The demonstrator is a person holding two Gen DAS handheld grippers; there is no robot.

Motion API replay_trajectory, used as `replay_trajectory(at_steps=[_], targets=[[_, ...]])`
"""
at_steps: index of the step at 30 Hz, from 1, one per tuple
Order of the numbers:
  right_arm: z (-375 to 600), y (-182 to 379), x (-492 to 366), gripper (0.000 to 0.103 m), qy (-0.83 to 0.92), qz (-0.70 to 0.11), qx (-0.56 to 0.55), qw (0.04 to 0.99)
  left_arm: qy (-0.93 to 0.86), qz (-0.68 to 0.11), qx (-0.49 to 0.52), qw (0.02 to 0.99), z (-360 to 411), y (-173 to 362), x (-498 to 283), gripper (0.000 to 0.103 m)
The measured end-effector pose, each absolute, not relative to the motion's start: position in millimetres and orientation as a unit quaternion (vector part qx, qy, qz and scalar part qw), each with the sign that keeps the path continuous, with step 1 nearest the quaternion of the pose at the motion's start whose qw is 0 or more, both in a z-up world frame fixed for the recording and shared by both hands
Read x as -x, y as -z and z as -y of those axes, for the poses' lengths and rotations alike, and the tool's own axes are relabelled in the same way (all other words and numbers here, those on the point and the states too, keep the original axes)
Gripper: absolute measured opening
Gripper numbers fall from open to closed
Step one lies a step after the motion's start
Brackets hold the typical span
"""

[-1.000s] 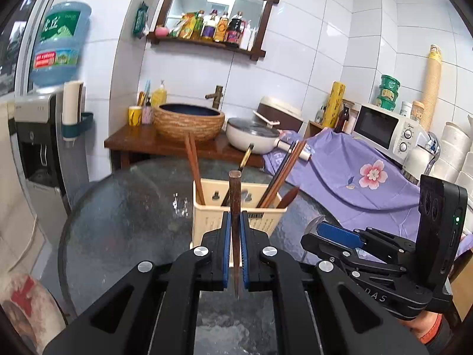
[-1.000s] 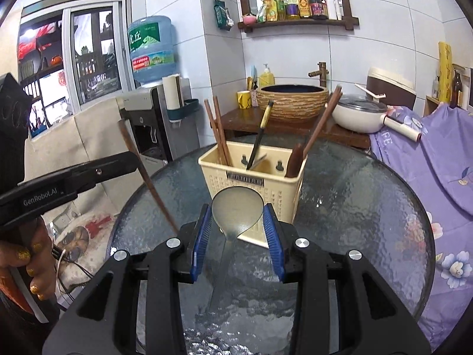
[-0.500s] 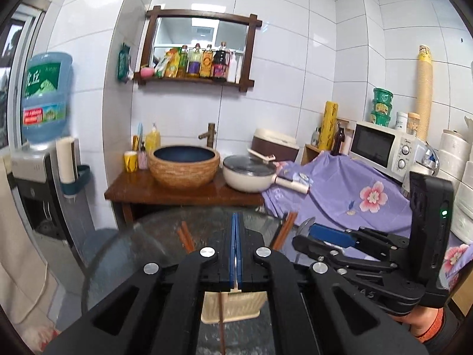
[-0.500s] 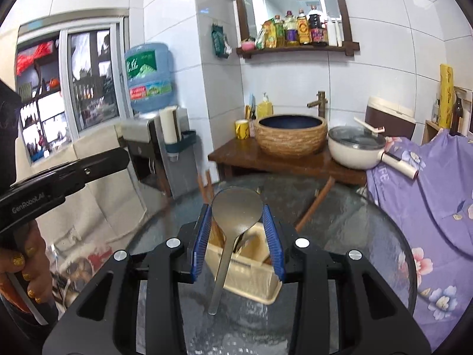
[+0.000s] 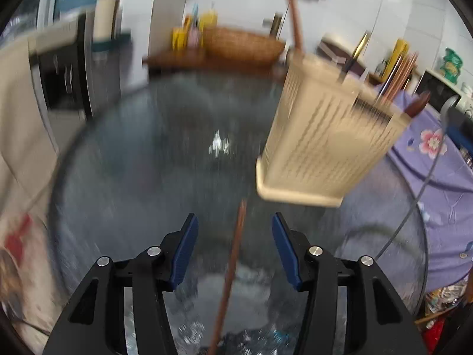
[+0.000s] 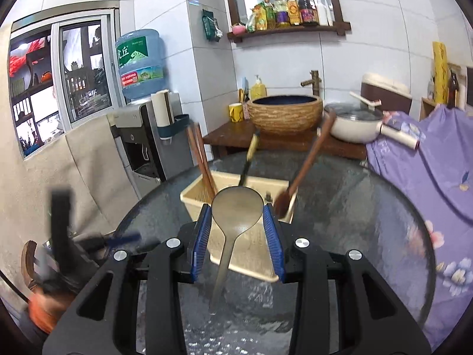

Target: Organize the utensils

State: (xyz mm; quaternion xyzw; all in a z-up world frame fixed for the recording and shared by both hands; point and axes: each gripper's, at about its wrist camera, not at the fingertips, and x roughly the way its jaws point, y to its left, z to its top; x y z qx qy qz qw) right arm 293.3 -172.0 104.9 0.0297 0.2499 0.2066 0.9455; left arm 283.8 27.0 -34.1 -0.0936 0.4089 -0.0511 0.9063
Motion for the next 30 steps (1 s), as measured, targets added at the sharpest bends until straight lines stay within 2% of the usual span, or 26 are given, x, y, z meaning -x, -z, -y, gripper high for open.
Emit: replay_trajectory(at_steps=[3,15,16,18,23,25,30], targets=[[170,-85,-293,0.037,-0.207,-0.268,-0.033,0.940,0.021,-0.432,0.074,0.899,-27,60,-286,0.050],[164,-65,-288,0.037,-0.214,-0.287,-0.033,0.933,0.057,-0.441,-0.013,0.896,8,46,-295,0.050],[165,-65,-288,0.037,-0.214,-0.288,-0.033,0.933,0.057,-0.443,-0.024,0.894,13,49,-295,0.048],[166,-65,-289,0.037,-0.213,-0.291,-0.035,0.932,0.057,-0.450,-0.034,0.891,18,54,-297,0.037],[171,-66,-287,0.037,-0.211,-0.288,-0.038,0.933,0.054,-0.452,-0.039,0.890,17,63,-307,0.020],[173,-67,-286,0.037,-0.208,-0.286,-0.037,0.935,0.054,-0.450,-0.044,0.890,18,63,-313,0.011],[175,-68,-283,0.037,-0.207,-0.283,-0.040,0.936,0.055,-0.449,-0.036,0.891,14,64,-325,0.007]])
